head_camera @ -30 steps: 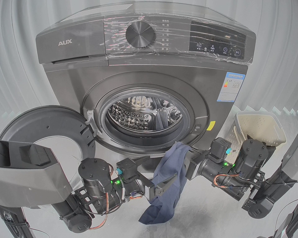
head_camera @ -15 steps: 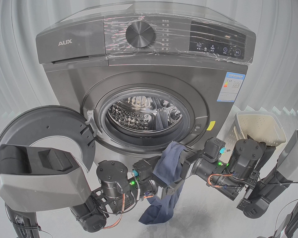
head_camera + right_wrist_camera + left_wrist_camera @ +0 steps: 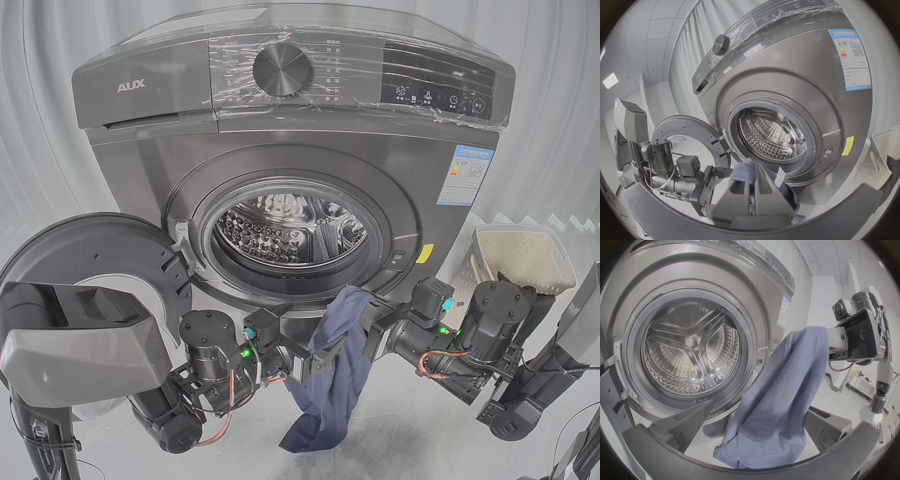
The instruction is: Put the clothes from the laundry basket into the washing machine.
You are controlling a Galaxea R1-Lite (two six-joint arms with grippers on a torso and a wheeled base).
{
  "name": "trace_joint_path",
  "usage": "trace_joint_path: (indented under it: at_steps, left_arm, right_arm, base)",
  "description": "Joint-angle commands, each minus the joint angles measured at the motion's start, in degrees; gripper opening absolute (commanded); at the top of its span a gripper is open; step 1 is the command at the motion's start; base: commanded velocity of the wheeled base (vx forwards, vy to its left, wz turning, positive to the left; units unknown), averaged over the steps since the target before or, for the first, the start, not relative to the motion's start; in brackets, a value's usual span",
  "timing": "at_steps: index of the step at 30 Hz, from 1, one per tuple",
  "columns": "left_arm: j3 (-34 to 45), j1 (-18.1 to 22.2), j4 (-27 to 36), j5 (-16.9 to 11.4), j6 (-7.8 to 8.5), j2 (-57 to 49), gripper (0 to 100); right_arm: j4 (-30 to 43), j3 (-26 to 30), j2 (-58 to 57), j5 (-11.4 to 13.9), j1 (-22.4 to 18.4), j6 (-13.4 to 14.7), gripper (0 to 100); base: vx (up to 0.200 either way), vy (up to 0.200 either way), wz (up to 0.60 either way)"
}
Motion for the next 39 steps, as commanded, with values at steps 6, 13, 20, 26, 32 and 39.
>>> trace_joint_path:
  at_steps: [6,13,20,26,32,39]
  left_arm:
    - [0.48,1.75,-0.15,-0.65,0.02,-1.96,100]
    - [2.33,2.72,-0.24,-2.05,0.10,-3.45,100]
    - [4.70,4.21,-0.24,-2.58,0.19,-4.95,100]
    - [3.56,4.04,-0.24,-2.58,0.10,-4.24,100]
    - [0.31,3.60,-0.15,-2.58,0.10,-2.31,100]
    - [-1.98,3.69,-0.15,-2.67,1.07,-0.38,100]
  right_arm:
    - [0.01,0.07,0.02,0.01,-0.06,0.01,0]
    - [0.10,-0.19,0.10,-0.08,-0.32,0.01,0]
    - [0.01,-0.28,0.19,-0.08,-0.76,0.01,0]
    - [0.10,-0.45,0.28,-0.08,-0.24,0.10,0]
    - [0.10,-0.98,0.72,-0.34,-0.06,0.19,0]
    - [0.10,-1.33,0.81,-1.22,0.03,0.27,0]
  base:
    - [0.000,0.000,0.00]
    - [0.000,0.000,0.00]
    - [0.000,0.000,0.00]
    - [0.000,0.000,0.00]
    - [0.000,0.000,0.00]
    - [0.000,0.000,0.00]
